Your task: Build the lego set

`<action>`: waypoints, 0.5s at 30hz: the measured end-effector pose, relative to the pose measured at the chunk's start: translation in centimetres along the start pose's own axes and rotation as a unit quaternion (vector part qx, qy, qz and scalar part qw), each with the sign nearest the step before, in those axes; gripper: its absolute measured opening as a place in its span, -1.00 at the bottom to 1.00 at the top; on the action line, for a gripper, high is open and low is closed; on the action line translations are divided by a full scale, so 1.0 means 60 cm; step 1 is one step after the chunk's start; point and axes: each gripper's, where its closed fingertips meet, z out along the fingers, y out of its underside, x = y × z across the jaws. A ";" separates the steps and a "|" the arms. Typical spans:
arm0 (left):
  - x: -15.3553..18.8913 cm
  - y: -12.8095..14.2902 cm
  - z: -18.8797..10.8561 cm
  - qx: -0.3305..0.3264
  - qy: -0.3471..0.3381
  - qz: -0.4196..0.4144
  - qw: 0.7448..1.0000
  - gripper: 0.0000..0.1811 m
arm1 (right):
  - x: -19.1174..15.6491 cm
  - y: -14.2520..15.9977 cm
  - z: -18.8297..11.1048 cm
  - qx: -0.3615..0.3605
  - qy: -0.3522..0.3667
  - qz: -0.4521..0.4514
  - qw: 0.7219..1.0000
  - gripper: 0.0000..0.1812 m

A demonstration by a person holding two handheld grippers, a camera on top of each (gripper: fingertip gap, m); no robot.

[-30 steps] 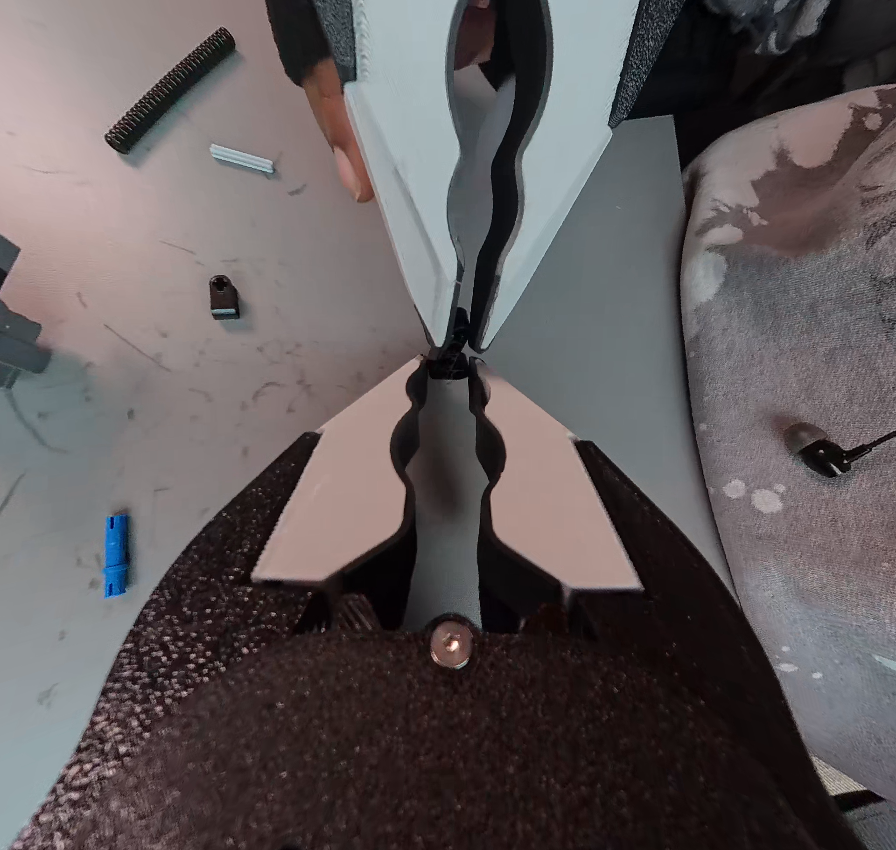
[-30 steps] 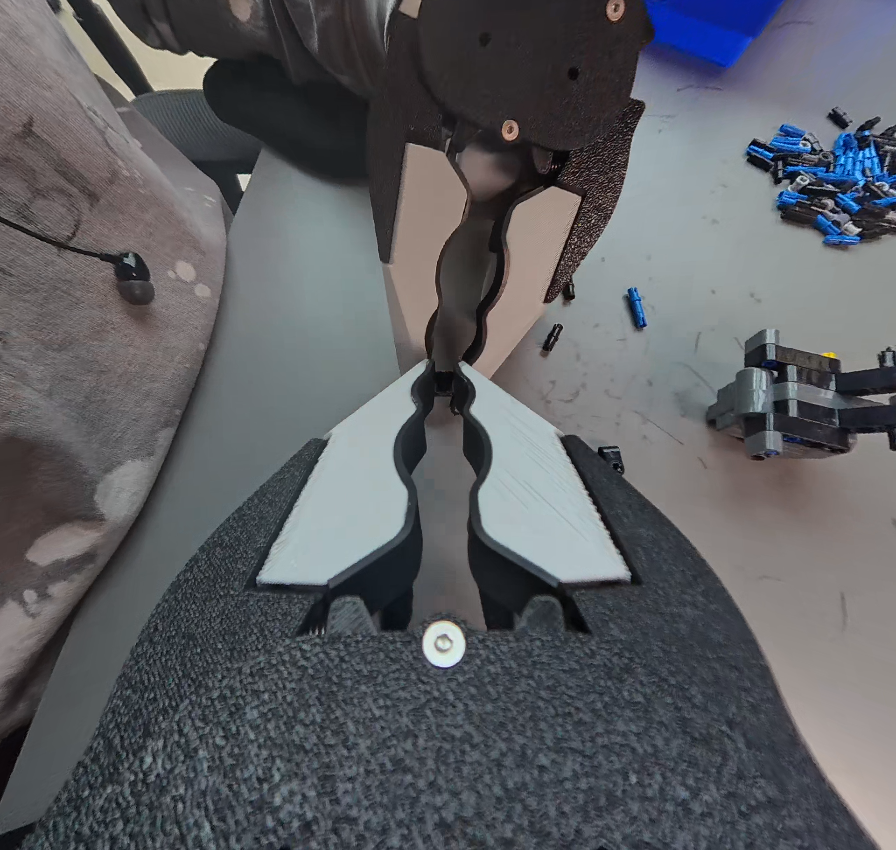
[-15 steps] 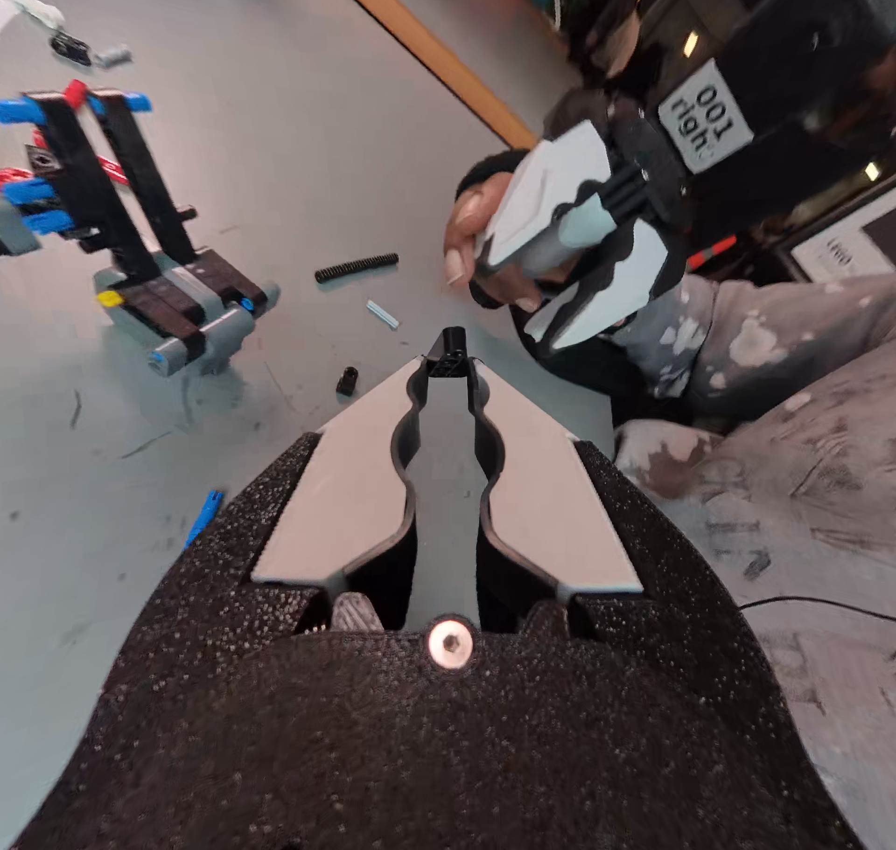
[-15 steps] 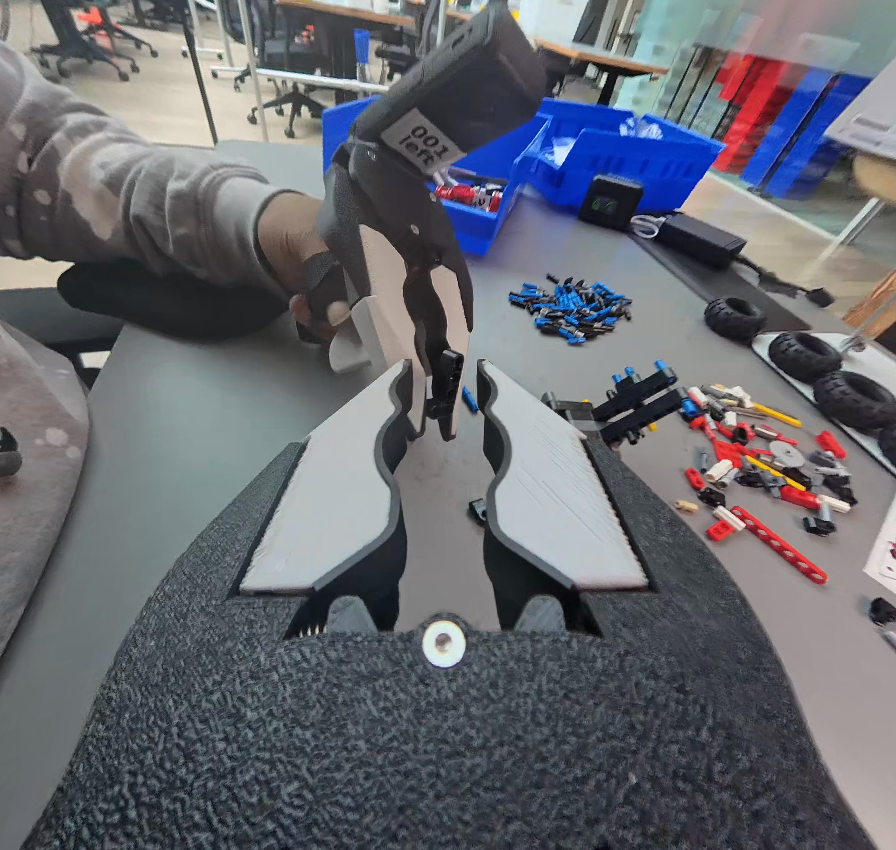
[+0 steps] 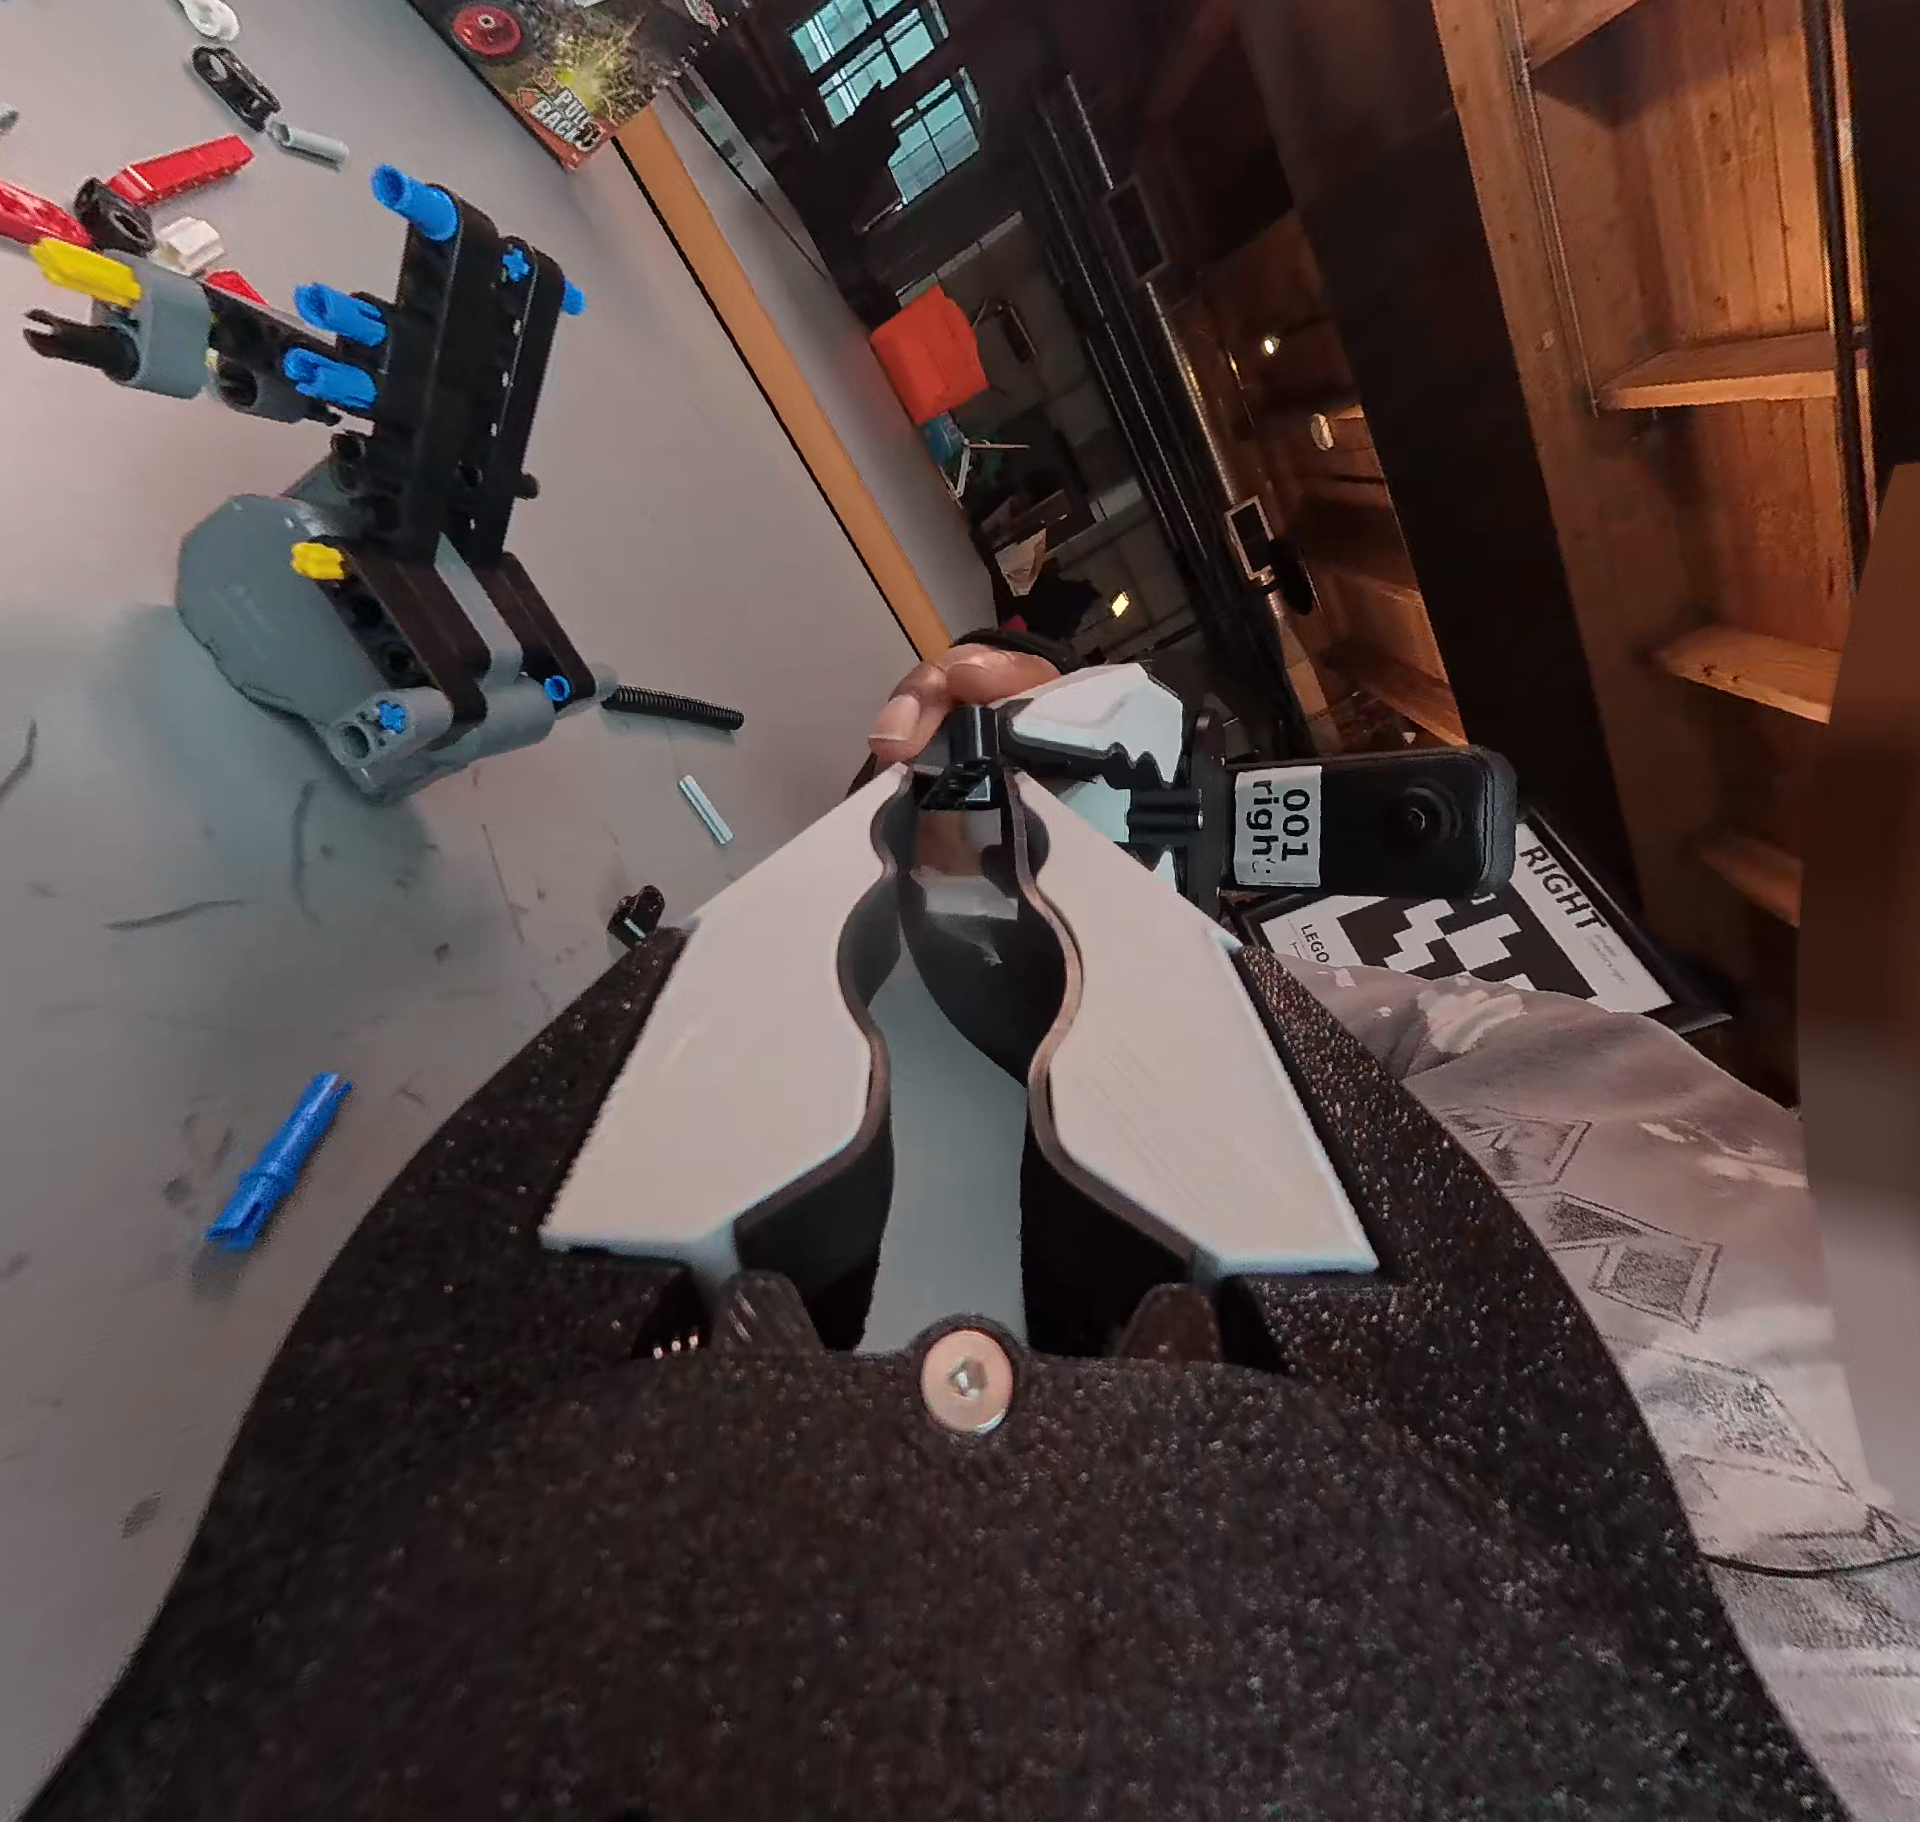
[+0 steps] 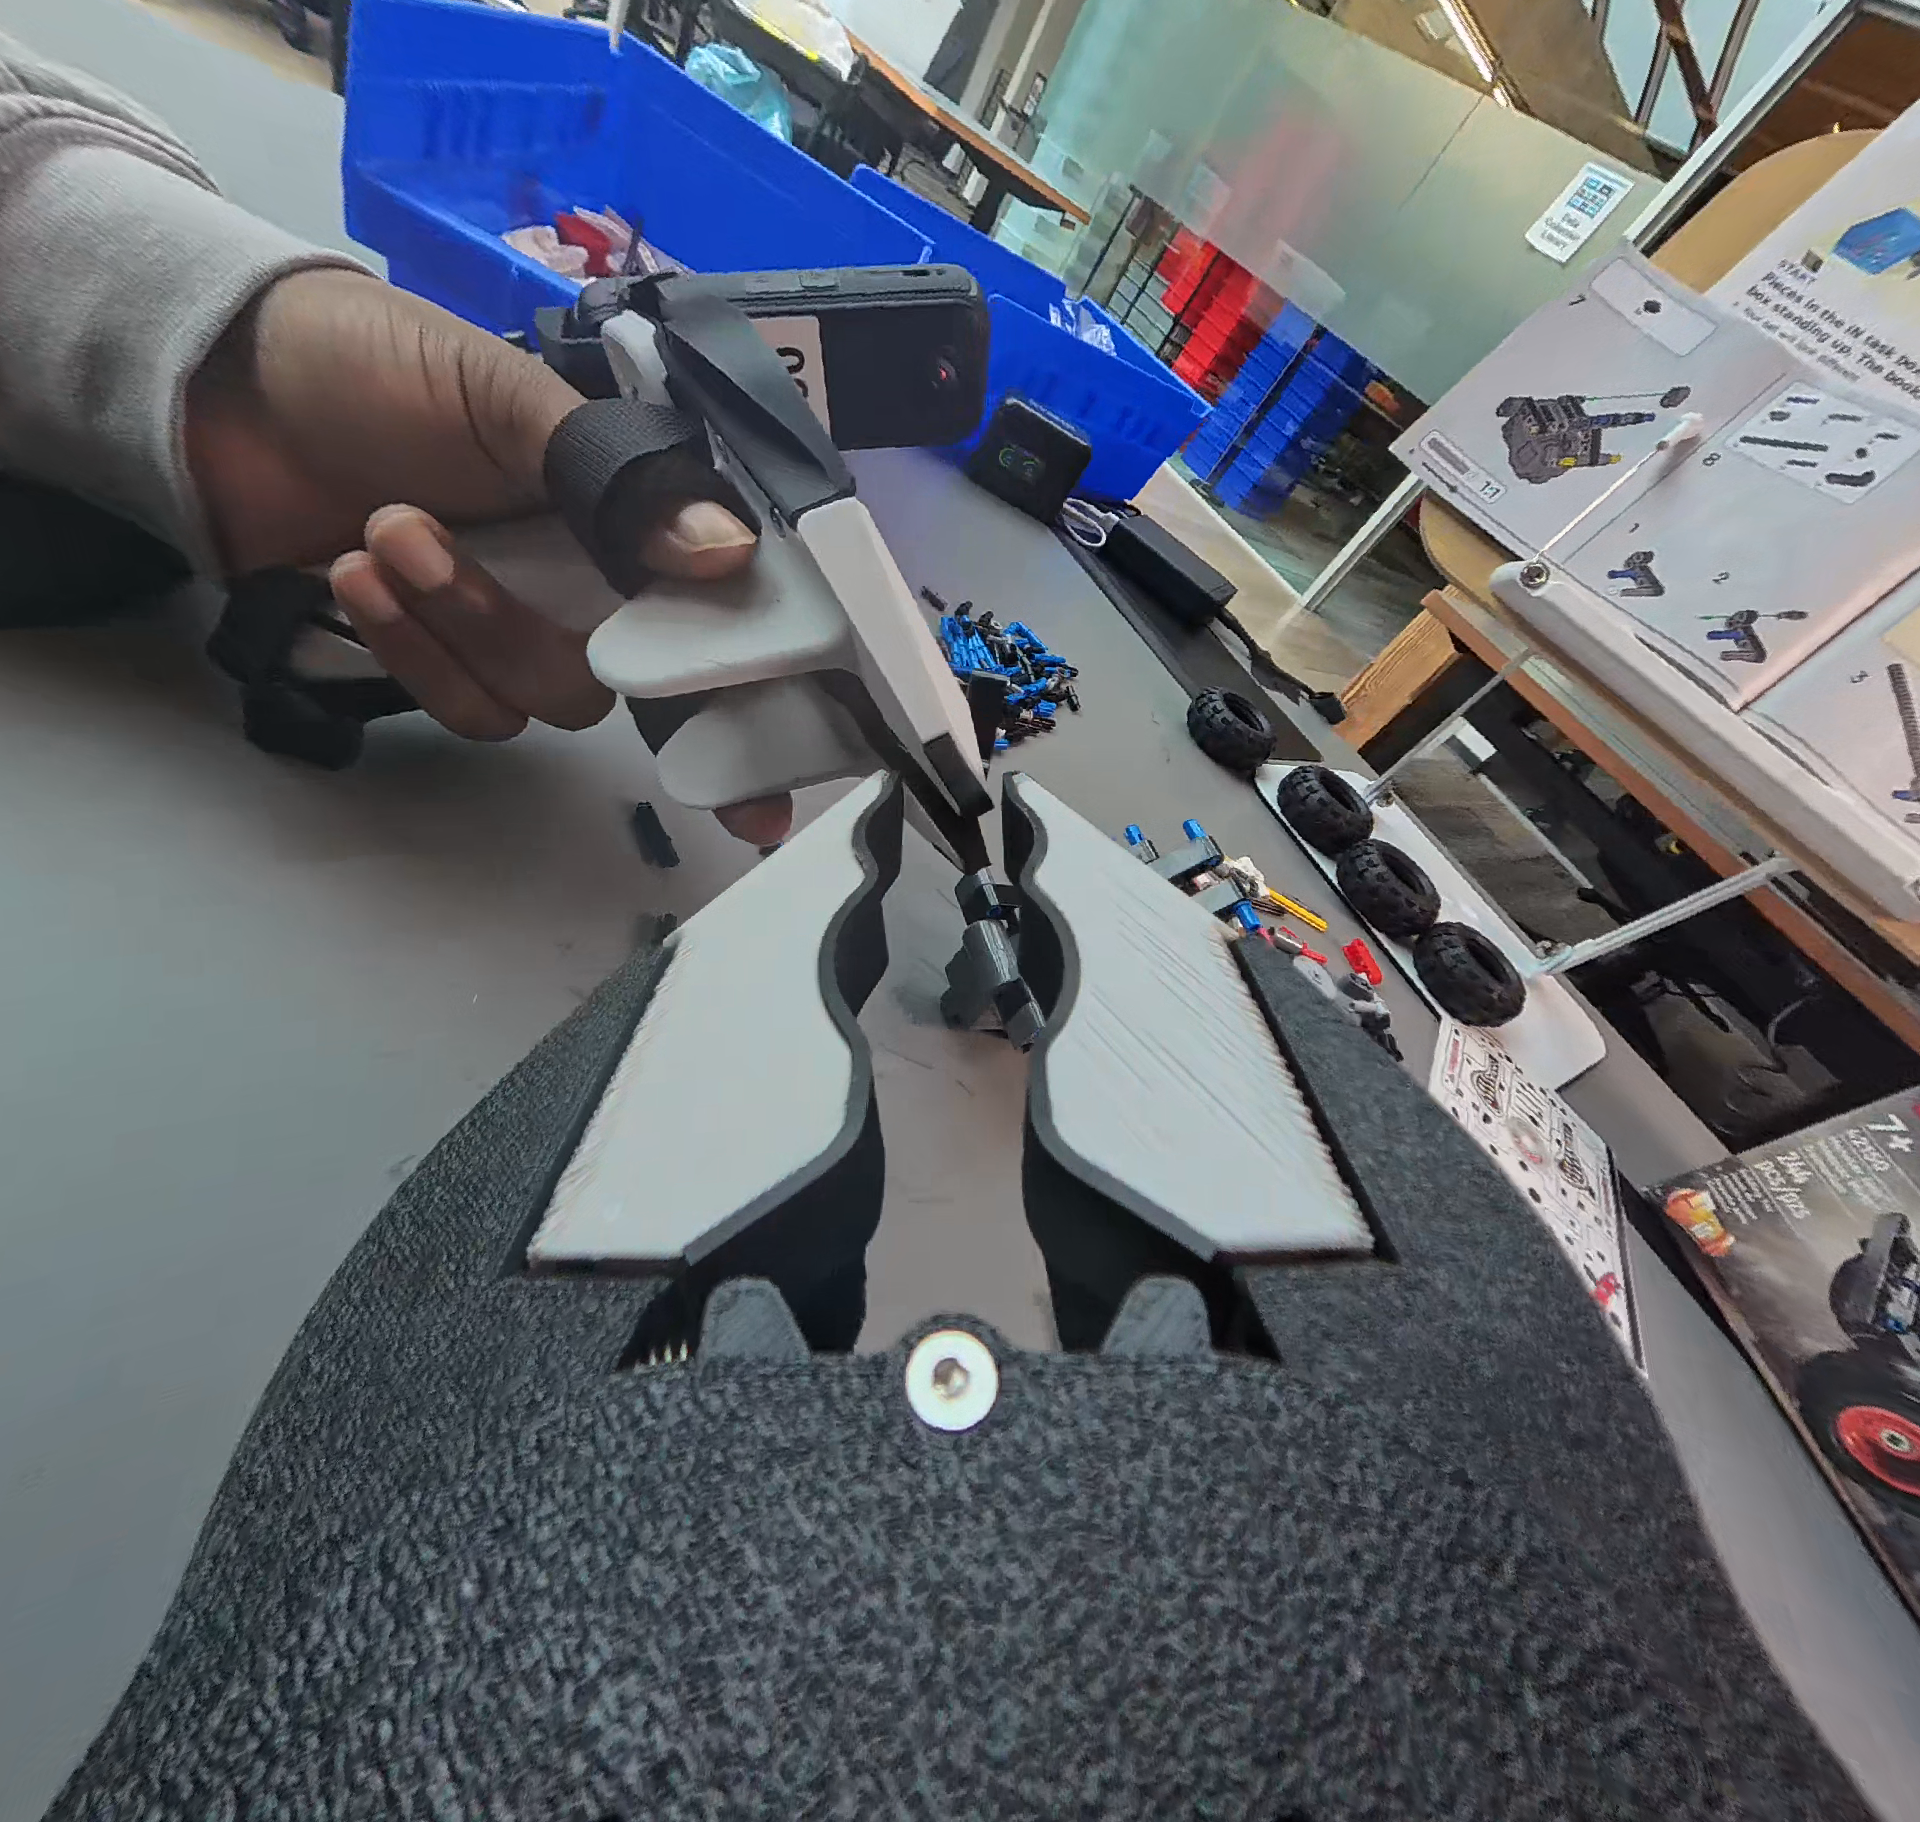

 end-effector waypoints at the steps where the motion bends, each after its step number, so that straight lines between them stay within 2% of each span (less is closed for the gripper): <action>1: 0.002 0.002 0.001 -0.003 0.000 0.004 1.000 -0.84 | 0.003 0.002 0.000 -0.001 -0.001 0.010 1.000 -0.79; 7: 0.012 0.011 0.005 -0.019 0.005 0.025 0.999 -0.83 | -0.004 0.003 -0.006 0.003 -0.026 0.027 0.999 -0.90; 10: 0.019 0.013 0.004 -0.033 0.001 0.053 0.998 -0.76 | -0.008 -0.005 -0.011 0.018 -0.069 0.096 0.993 -0.91; 12: 0.018 0.017 0.001 -0.058 -0.021 0.108 0.992 -0.62 | -0.020 -0.009 -0.018 0.016 -0.132 0.169 0.977 -0.92; 13: 0.019 0.019 -0.002 -0.068 -0.030 0.141 0.987 -0.59 | -0.031 -0.012 -0.024 0.012 -0.175 0.210 0.962 -1.00; 15: 0.033 0.024 -0.010 -0.095 -0.021 0.182 0.978 -0.60 | -0.030 -0.006 -0.034 0.000 -0.209 0.279 0.937 -1.00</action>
